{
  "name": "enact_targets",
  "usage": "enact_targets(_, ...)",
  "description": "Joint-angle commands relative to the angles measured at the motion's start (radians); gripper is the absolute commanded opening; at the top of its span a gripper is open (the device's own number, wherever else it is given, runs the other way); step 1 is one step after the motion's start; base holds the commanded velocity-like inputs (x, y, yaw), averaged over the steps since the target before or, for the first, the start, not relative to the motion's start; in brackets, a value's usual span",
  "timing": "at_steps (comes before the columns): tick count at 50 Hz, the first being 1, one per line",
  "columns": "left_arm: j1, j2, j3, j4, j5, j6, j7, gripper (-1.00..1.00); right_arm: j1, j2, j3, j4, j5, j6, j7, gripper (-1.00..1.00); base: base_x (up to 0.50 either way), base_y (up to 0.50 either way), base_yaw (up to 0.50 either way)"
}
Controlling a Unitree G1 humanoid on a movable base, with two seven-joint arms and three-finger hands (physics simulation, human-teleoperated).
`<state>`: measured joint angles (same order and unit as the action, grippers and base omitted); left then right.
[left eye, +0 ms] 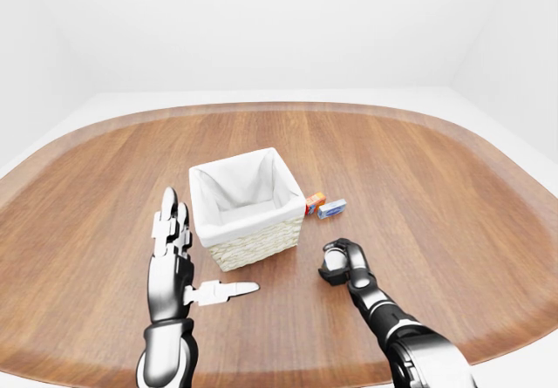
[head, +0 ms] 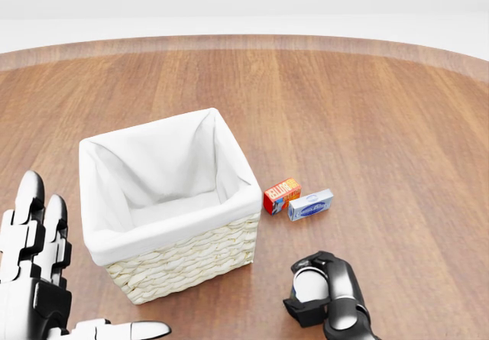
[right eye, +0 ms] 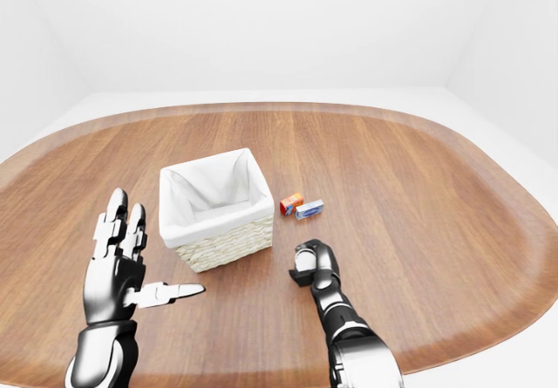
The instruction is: Pick up the alphabet soup and put it in the basket.
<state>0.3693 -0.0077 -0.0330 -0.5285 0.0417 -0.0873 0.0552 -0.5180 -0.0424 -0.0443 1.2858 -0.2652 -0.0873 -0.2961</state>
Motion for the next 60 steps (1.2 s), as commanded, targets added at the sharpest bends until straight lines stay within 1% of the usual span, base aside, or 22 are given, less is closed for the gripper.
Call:
enact_targets(1,0.013,0.002,0.0,-0.014,-0.006,0.0,-0.001,1.0,0.056,0.016,-0.019,0.047,0.005,0.0,0.014,-1.0,0.0,0.0,0.0)
enact_targets(6,0.024,0.001,-0.003,-0.027,-0.006,0.0,-0.002,1.0,0.059,0.016,-0.018,0.047,0.003,0.0,0.016,-1.0,0.0,0.0,0.0)
enact_targets(11,0.027,0.002,0.009,-0.041,-0.018,0.0,-0.007,1.0,0.06,0.016,-0.016,0.046,0.001,0.0,0.017,-1.0,0.0,0.0,0.0)
enact_targets(19,0.022,-0.002,0.011,-0.035,-0.014,0.0,-0.01,1.0,0.061,0.016,-0.015,0.044,-0.001,0.0,0.015,-1.0,0.0,0.0,0.0)
enact_targets(33,0.022,-0.006,0.019,-0.047,-0.021,0.0,-0.015,1.0,0.056,-0.009,-0.014,-0.011,0.053,0.0,0.039,-1.0,0.0,0.0,0.0)
enact_targets(51,0.016,-0.006,0.018,-0.04,-0.019,0.0,-0.014,1.0,0.103,-0.029,-0.009,-0.179,0.124,0.0,0.091,-1.0,0.0,0.0,0.0)
enact_targets(60,0.014,-0.005,0.013,-0.035,-0.017,0.0,-0.013,1.0,0.176,-0.039,-0.016,-0.398,0.16,0.0,0.125,-1.0,0.0,0.0,0.0)
